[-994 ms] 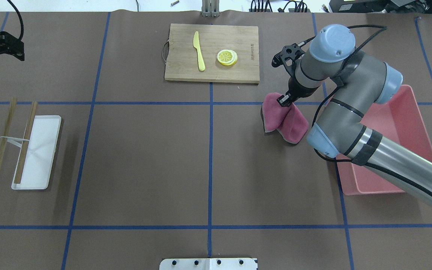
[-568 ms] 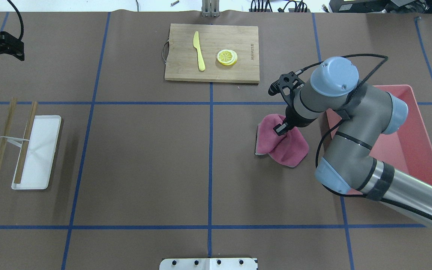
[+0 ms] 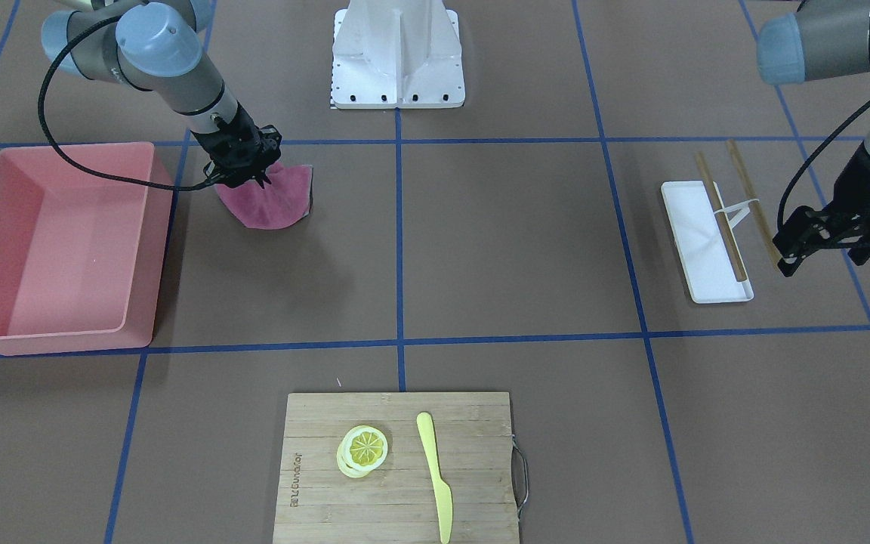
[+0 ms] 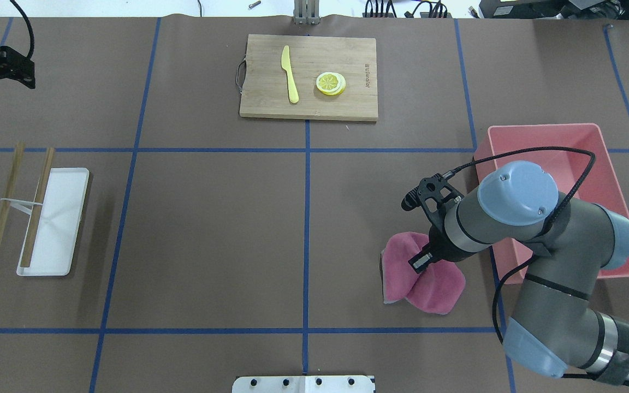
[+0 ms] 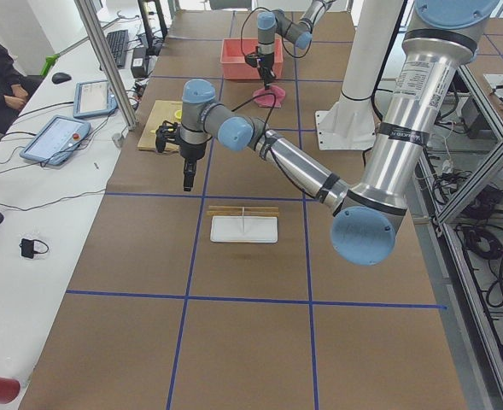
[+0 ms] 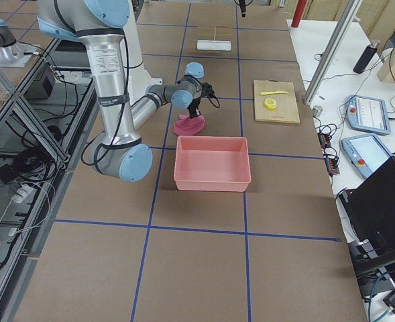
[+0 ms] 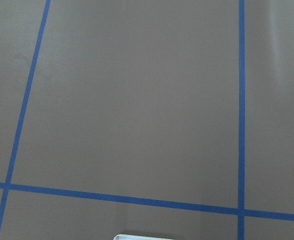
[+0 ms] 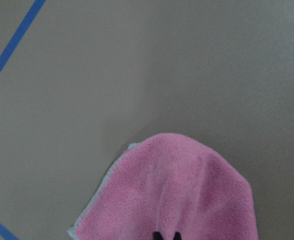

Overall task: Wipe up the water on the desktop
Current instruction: 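Drag the towel with the right gripper back and forth over the table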

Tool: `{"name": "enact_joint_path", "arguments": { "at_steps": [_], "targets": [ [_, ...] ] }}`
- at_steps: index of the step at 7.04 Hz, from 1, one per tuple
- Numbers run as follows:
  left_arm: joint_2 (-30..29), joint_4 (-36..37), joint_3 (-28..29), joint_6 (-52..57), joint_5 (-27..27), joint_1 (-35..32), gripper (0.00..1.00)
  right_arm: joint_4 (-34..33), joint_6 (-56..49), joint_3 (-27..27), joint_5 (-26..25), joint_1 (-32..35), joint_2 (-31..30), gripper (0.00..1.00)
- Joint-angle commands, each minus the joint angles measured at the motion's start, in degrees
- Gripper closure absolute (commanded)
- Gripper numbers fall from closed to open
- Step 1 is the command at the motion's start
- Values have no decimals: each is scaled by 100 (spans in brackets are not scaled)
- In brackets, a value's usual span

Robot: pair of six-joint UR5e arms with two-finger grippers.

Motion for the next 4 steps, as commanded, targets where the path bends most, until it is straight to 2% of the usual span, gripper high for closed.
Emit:
{"name": "enact_joint_path", "arguments": {
  "at_steps": [1,4],
  "targets": [
    [-6,0,0,7,-6,0,2,-19,126,-55,-95,-334,12,100],
    [-59,9,26,-2,3,0,2,-10,-84,-1344,-97,707,1029,100]
  ]
}}
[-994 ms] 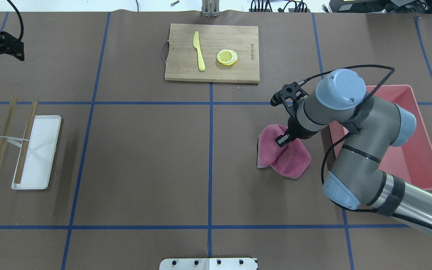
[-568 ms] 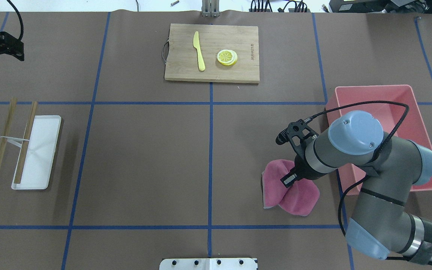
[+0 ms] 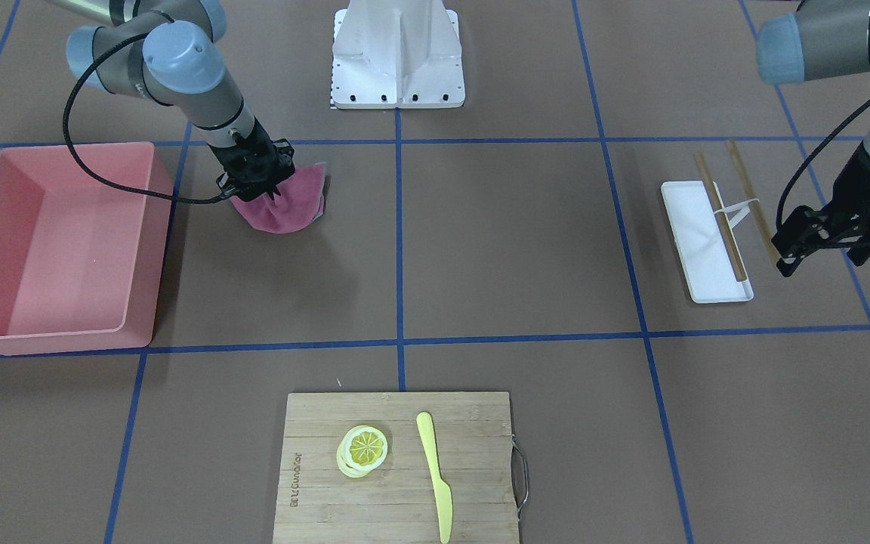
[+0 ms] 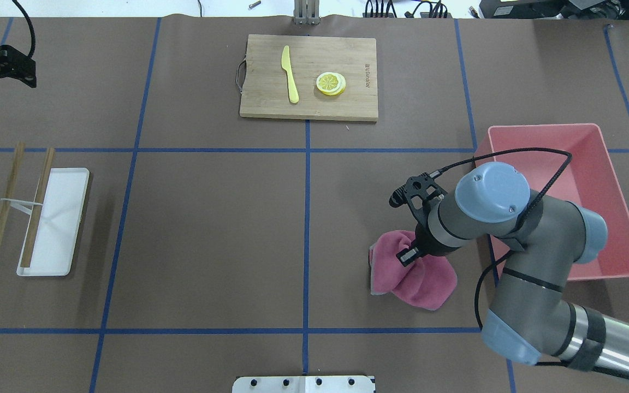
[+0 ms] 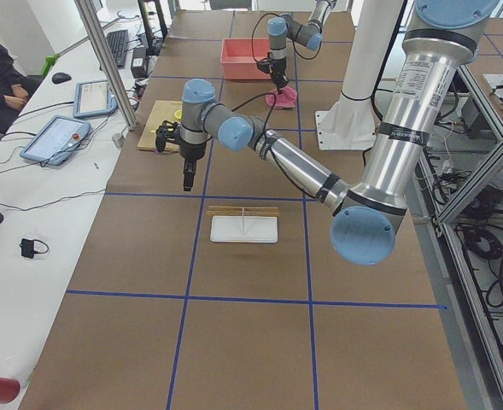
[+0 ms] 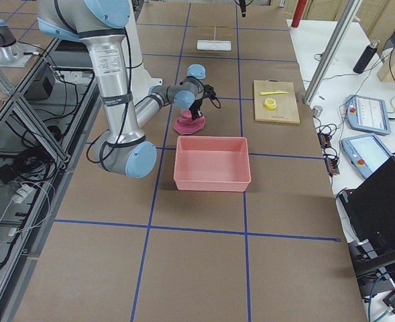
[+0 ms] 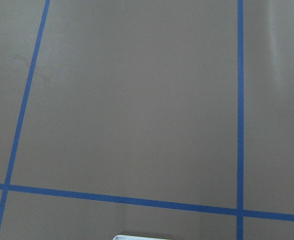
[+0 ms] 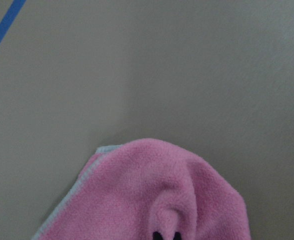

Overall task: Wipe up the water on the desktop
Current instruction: 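Drag the towel with the right gripper back and forth over the table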

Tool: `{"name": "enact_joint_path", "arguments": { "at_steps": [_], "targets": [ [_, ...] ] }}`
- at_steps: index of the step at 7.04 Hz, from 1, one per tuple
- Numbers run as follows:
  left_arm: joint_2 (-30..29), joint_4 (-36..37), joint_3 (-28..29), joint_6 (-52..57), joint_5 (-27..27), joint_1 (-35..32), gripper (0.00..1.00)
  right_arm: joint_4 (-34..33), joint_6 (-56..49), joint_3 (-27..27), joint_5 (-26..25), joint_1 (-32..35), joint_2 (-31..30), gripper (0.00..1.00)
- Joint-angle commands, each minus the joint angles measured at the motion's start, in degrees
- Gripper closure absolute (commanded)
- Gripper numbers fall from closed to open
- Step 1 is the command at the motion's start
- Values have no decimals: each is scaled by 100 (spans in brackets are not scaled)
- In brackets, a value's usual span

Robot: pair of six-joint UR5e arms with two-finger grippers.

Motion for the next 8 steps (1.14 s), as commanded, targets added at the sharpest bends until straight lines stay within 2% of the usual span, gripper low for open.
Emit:
{"name": "enact_joint_path", "arguments": {
  "at_steps": [1,4,5,7,8],
  "targets": [
    [-54,12,36,-1,7,0,2,5,-190,-825,170,703,618,100],
    [-72,12,36,-1,7,-9,2,40,-516,-1468,216,1354,1137,100],
    [-72,3,36,-1,-2,-9,2,101,-516,-1470,198,1426,1148,100],
    [-63,3,36,-1,-2,-52,2,679,-446,-1391,146,1672,1148,100],
    [-63,12,36,-1,-2,-70,2,760,-446,-1147,172,1934,1130,100]
  ]
}}
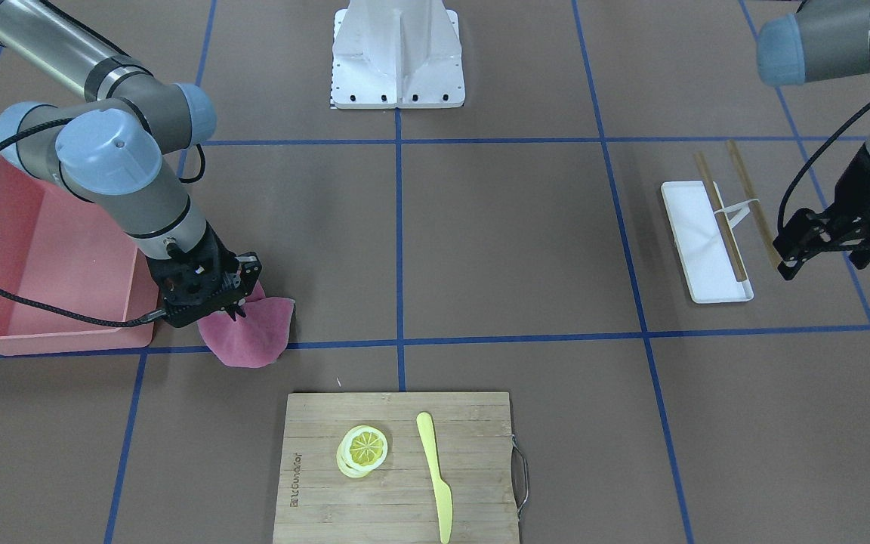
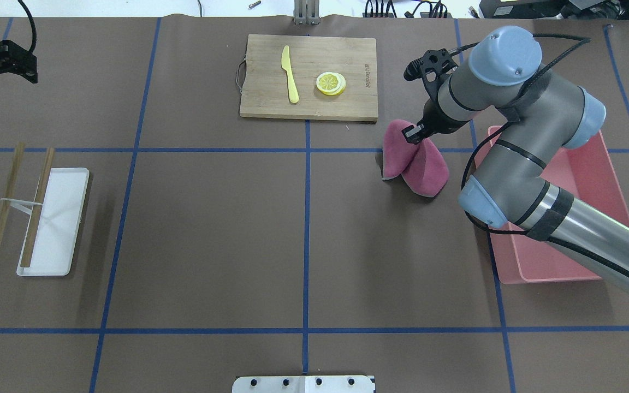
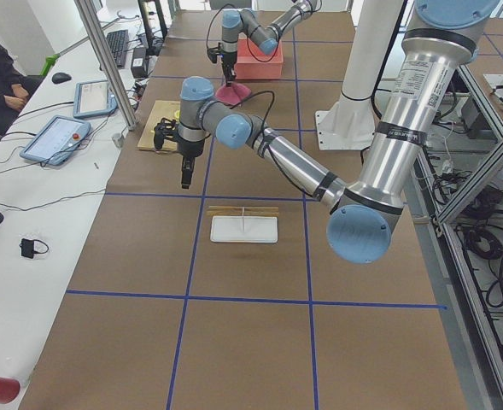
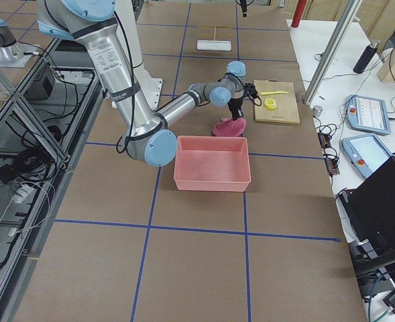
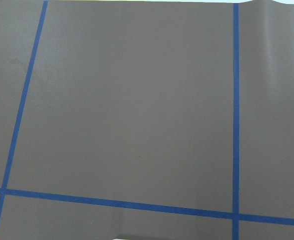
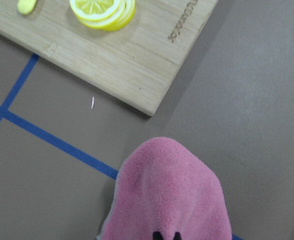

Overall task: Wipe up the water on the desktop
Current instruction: 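Lift the towel with the right gripper and carry it over the pink bin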

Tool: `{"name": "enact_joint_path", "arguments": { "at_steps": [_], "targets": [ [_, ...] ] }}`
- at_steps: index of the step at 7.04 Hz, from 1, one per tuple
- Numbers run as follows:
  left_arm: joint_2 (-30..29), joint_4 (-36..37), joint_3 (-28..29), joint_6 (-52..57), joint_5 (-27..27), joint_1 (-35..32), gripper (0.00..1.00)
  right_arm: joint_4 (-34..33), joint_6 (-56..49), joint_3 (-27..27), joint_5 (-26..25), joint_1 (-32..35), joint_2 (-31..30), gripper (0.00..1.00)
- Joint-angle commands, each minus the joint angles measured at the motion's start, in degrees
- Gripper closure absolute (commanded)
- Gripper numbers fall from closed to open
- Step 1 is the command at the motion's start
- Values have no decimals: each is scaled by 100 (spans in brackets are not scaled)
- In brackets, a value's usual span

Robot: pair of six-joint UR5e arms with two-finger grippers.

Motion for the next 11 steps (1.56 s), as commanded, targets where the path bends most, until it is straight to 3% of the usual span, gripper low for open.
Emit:
{"name": "enact_joint_path", "arguments": {
  "at_steps": [1,3,4,6,7,9,11],
  "targets": [
    [4,6,0,0,0,-28,2,182,23,612,28,473,-44,100],
    [4,6,-17,0,0,-28,2,94,41,1421,273,1043,-253,100],
    [13,-2,-18,0,0,-28,2,50,41,1720,701,1455,-542,100],
    [13,-2,-44,0,0,-28,2,-1042,6,2327,1745,2308,-1087,100],
    [13,-2,-61,-9,-9,-28,2,-1275,-55,2643,2021,2399,-1690,100],
    [48,-2,-70,-9,-9,-28,2,-1286,-308,2969,2024,2295,-2973,100],
    [57,-2,-184,-70,-9,-20,2,-1295,-609,2954,1953,2146,-3462,100]
  ]
}}
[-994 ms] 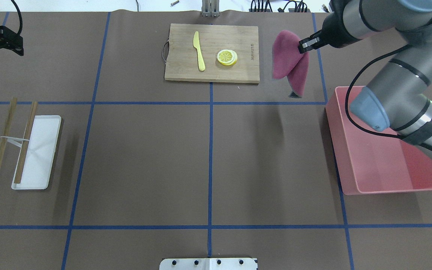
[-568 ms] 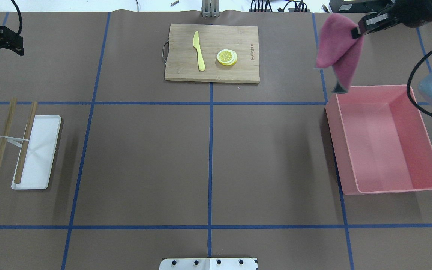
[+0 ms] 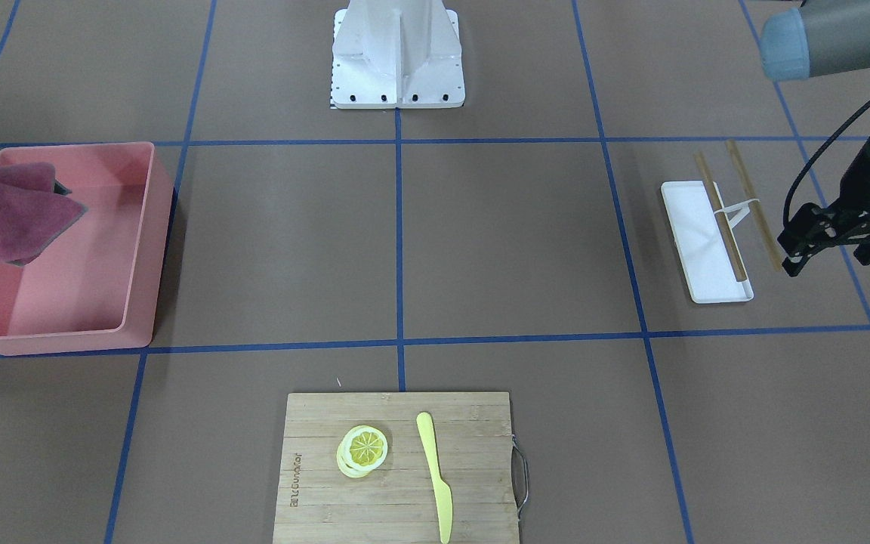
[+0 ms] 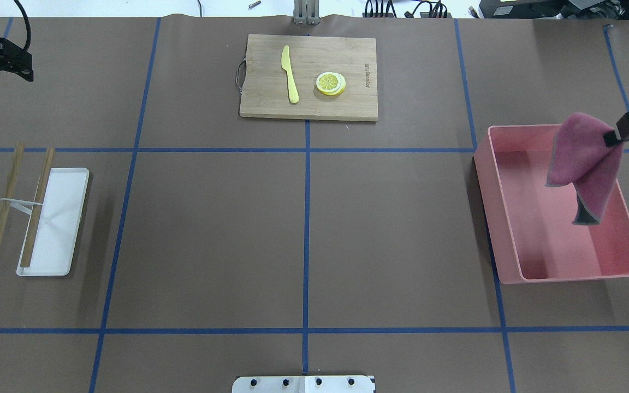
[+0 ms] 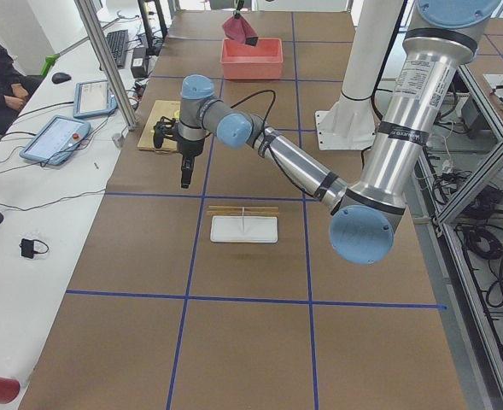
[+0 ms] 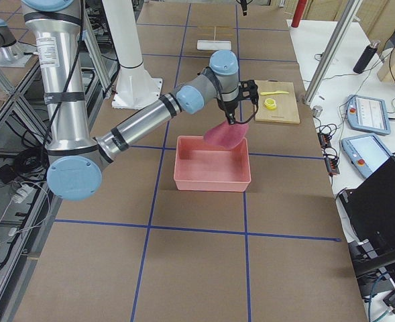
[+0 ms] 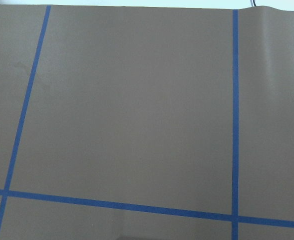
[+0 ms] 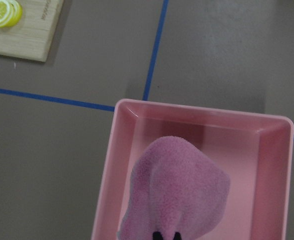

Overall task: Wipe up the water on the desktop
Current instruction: 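Open the right gripper to drop the towel into the pink bin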

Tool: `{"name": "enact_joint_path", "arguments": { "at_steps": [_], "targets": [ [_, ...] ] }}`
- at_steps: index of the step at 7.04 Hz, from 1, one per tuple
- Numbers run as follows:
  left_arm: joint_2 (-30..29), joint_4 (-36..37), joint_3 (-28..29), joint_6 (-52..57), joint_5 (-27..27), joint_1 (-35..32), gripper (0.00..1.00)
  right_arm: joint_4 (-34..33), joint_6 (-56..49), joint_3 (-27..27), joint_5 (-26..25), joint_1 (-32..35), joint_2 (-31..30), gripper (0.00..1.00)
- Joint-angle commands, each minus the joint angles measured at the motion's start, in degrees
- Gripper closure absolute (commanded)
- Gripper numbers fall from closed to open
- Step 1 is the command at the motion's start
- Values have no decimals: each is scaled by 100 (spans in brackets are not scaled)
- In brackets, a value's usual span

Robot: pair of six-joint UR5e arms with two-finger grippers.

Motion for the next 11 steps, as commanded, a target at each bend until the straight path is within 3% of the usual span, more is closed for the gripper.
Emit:
{"name": "enact_joint_path", "arguments": {
  "at_steps": [1,2,3,6,7,8,9,11],
  "targets": [
    [6,0,-60,-31,0,8,2,-12,-133,10,-25,-202,-340,100],
    [6,0,-34,-31,0,8,2,-3,-142,-16,-25,-342,-323,35],
    [6,0,-25,-31,0,8,2,75,-133,-8,-25,-405,-349,0],
    [23,0,-16,30,0,-1,2,103,-98,-87,-148,-318,-551,0],
    [84,9,-25,57,-9,-44,2,111,-142,-357,-183,-178,-499,0],
    [242,9,-69,361,-122,-123,2,137,-481,-829,-288,398,-368,0],
    [400,105,-69,1008,-436,-437,2,77,-1503,-1339,-237,873,-245,0],
    [1092,219,44,2554,-852,-1088,2,50,-1996,-1957,-88,1246,-200,0]
  ]
}}
